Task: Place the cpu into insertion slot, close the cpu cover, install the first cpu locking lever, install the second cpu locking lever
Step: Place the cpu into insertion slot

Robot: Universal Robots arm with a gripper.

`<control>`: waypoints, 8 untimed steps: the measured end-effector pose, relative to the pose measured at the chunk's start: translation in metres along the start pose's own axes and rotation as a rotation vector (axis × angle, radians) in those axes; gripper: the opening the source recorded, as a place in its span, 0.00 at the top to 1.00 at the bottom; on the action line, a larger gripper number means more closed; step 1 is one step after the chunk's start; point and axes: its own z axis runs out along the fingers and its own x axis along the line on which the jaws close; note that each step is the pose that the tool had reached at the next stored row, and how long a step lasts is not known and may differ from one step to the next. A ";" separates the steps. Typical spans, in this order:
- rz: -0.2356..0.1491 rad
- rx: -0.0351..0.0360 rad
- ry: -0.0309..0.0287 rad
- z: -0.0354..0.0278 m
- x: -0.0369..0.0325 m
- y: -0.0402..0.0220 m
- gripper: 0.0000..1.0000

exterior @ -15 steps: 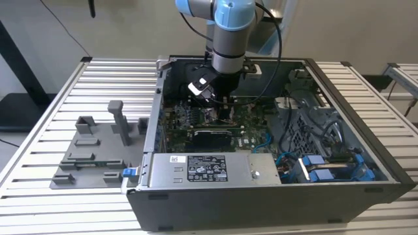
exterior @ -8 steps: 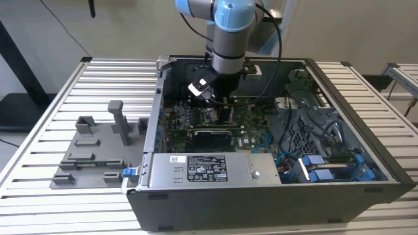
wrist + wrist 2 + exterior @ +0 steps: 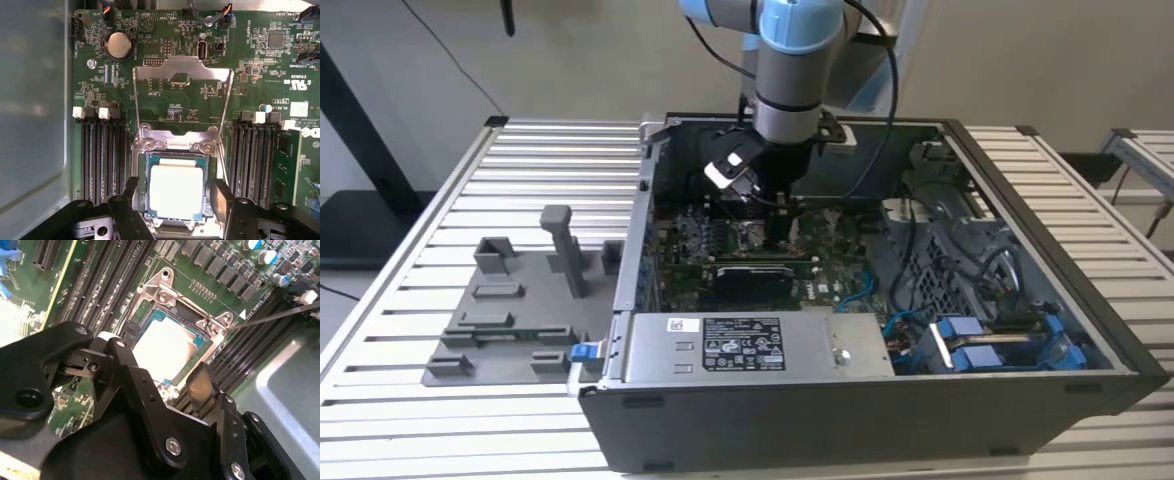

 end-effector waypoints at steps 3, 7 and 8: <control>0.000 0.0000 0.0000 -0.0103 0.0005 -0.0001 0.32; 0.000 0.0001 -0.0001 -0.0284 0.0014 -0.0003 0.32; 0.000 -0.0001 0.0002 -0.0330 0.0017 -0.0003 0.32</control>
